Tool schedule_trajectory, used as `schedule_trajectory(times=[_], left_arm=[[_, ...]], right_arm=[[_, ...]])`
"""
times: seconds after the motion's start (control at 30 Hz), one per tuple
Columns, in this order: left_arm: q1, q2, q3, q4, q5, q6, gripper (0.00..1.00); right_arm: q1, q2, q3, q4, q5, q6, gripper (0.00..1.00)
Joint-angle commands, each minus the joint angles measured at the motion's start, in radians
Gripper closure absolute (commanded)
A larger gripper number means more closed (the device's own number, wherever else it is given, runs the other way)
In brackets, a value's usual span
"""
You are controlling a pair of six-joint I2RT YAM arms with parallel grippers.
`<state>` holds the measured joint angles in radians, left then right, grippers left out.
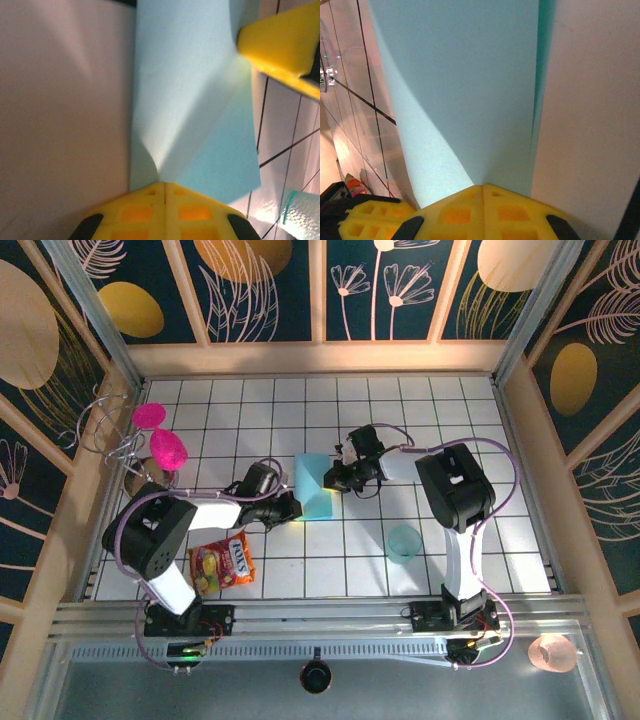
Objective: Fold a paper plane with a square sheet of paper (pick it up from the middle)
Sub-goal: First fold the square sheet of paper in half at the center of the table.
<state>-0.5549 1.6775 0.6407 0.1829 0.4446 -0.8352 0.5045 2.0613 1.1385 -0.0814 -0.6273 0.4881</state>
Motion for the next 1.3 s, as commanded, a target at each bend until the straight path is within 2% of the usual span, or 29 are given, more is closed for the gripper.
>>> schedule_trajectory(times=[0.0, 0.27, 0.4, 0.57, 0.73, 0.87, 0.93, 1.07, 1.27], left_arm=[[-0.004, -0.031, -0.050, -0.287, -0.018, 0.098, 1.00], [-0.005, -0.087, 0.021, -0.367, -0.059, 0.168, 1.00], [-0.003, -0.165, 0.059, -0.317, -0.110, 0.137, 1.00], [-0.004, -0.199, 0.089, -0.179, -0.145, 0.047, 0.99], [-0.003, -0.153, 0.111, -0.029, -0.159, -0.024, 0.91], [-0.001, -0.083, 0.166, 0.050, -0.132, -0.055, 0.88], [-0.002, -0.046, 0.195, 0.064, -0.136, -0.062, 0.86], [0.017, 0.008, 0.215, 0.108, -0.146, -0.080, 0.87], [0.054, 0.130, 0.274, 0.135, -0.059, -0.066, 0.88]], right_arm=[[-0.042, 0.224, -0.116, -0.201, 0.509, -0.036, 1.00], [-0.035, 0.169, -0.089, -0.211, 0.519, -0.038, 1.00], [-0.025, 0.107, -0.049, -0.200, 0.446, -0.081, 1.00], [-0.012, 0.018, 0.061, -0.176, 0.271, -0.166, 1.00], [-0.012, -0.100, 0.161, -0.133, 0.119, -0.211, 0.98], [-0.016, -0.180, 0.143, -0.052, 0.033, -0.147, 0.95], [-0.017, -0.205, 0.098, -0.011, 0.026, -0.100, 0.95], [-0.018, -0.233, 0.006, 0.025, 0.087, -0.025, 0.96], [0.007, -0.233, -0.056, 0.069, 0.063, 0.023, 0.98]])
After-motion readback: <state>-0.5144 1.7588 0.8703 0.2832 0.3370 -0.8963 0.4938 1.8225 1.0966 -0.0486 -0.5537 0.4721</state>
